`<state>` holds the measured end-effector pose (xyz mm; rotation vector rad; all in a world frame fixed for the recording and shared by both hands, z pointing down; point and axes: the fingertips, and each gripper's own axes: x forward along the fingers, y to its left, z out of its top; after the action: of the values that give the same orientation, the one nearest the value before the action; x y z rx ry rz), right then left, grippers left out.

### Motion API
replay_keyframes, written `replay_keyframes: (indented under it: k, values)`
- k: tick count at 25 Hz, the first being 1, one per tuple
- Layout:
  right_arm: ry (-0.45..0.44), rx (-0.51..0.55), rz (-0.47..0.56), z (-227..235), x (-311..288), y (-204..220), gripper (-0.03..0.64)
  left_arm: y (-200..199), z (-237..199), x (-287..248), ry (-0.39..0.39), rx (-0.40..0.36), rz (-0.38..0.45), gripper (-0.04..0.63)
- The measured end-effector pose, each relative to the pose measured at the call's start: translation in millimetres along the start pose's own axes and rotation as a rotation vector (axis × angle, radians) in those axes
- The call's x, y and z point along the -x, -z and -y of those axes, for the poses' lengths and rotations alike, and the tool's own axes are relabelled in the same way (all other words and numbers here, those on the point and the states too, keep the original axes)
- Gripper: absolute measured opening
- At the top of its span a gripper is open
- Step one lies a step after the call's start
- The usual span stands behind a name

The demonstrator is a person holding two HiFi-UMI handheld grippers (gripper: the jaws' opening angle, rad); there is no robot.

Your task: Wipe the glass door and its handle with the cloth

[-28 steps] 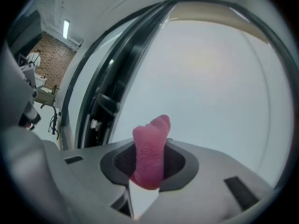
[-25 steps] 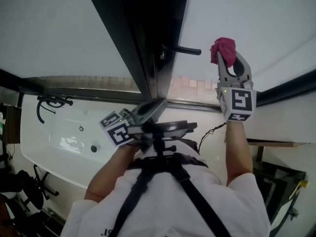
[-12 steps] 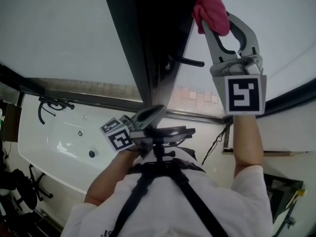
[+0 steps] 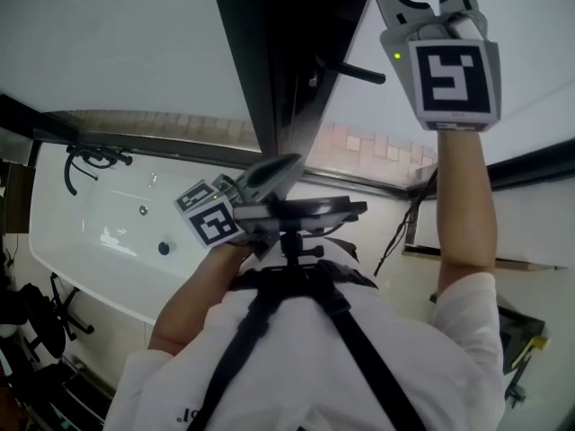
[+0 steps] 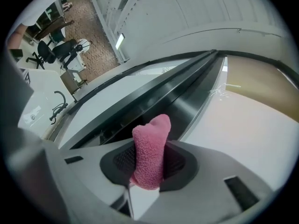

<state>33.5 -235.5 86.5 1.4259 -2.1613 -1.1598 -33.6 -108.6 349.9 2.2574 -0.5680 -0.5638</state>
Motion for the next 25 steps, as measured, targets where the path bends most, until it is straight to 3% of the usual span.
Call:
replay_keyframes:
  k: [4,15,25]
  values:
    - [-0.017,-0.067,-0.019,-19.6,-2.2,9.7,0.106,0.3,-0.8,-4.3,-0.020,-0.034,-0.007,-0.008]
    - [-0.171,-0.141,-0.169,-94.9,4.9,74.3,0.106,5.5,-5.6,-4.6,-0.023,-0.021,-0.023,-0.008]
    - [-0.257,-0.181,-0.272,-126.9,13.4,110.8,0.106,5.9,-6.0,-5.1,-0.020,-0.016,-0.027,-0.008]
